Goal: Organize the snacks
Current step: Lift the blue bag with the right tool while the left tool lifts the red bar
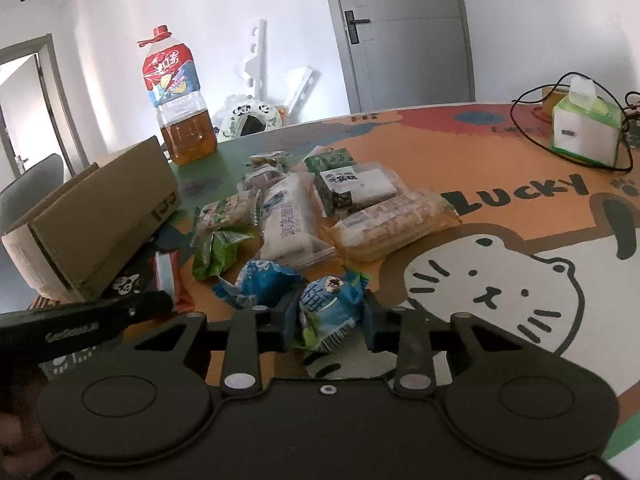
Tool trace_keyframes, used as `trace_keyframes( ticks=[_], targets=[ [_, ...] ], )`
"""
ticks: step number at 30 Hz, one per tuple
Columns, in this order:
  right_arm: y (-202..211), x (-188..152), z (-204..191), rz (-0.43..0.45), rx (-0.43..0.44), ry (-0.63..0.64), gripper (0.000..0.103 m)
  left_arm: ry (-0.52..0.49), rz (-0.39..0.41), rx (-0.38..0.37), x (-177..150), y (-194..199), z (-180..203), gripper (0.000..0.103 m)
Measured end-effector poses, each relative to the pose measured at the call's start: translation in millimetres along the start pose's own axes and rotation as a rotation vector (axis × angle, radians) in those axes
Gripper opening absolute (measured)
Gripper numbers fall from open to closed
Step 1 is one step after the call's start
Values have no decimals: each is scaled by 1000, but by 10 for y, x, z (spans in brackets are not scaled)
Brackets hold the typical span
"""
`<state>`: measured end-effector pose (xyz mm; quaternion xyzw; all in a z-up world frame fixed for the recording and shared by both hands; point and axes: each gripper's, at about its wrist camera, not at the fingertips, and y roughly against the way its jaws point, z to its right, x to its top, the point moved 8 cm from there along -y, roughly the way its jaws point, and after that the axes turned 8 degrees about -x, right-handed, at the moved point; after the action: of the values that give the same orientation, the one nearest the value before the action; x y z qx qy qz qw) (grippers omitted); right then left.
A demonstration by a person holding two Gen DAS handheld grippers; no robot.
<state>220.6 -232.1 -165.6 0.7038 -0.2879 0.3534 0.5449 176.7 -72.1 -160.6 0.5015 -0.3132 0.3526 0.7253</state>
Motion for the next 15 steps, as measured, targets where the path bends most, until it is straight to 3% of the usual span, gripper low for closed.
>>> trace_keyframes(
  ticks=[6,10,15],
  targets=[
    [7,7,-21,1,-10,-2,32,22,-6,52,21,68,-89,14],
    [-5,0,22,-8,-12,-19,32,70,25,67,90,59,-158,48],
    [-13,-12,47,-10,-4,-25,33,67,31,73,155,-48,-139,52]
  ],
)
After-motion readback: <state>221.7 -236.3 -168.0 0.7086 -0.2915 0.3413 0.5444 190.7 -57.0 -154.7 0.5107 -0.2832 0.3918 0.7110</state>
